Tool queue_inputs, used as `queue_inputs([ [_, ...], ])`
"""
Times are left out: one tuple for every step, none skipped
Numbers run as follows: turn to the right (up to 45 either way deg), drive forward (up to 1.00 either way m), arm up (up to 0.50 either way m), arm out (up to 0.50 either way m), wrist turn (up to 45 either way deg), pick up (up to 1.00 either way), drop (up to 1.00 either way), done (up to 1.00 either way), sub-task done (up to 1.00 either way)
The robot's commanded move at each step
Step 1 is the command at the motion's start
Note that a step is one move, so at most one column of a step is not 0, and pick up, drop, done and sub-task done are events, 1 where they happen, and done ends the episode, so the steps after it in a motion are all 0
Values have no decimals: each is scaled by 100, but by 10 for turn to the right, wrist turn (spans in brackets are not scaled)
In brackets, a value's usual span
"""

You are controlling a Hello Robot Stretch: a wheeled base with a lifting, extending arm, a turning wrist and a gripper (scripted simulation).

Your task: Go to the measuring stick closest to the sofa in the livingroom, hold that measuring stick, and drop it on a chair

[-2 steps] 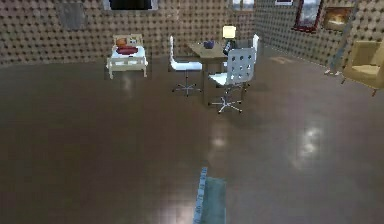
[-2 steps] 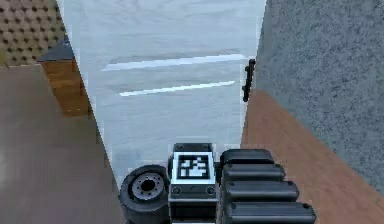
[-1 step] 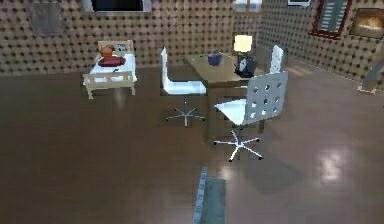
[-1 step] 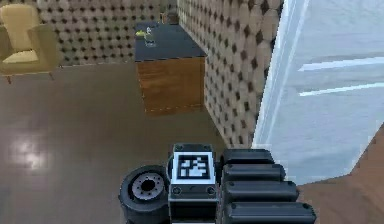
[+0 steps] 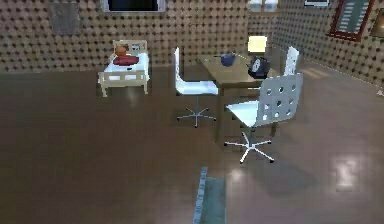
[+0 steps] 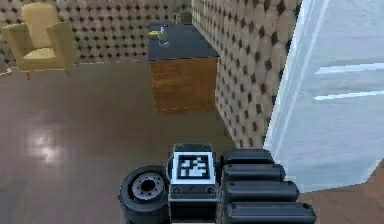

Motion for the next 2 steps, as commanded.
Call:
queue_inputs([
  [0, 100, 0, 0, 0, 0, 0, 0, 0],
  [0, 50, 0, 0, 0, 0, 0, 0, 0],
])
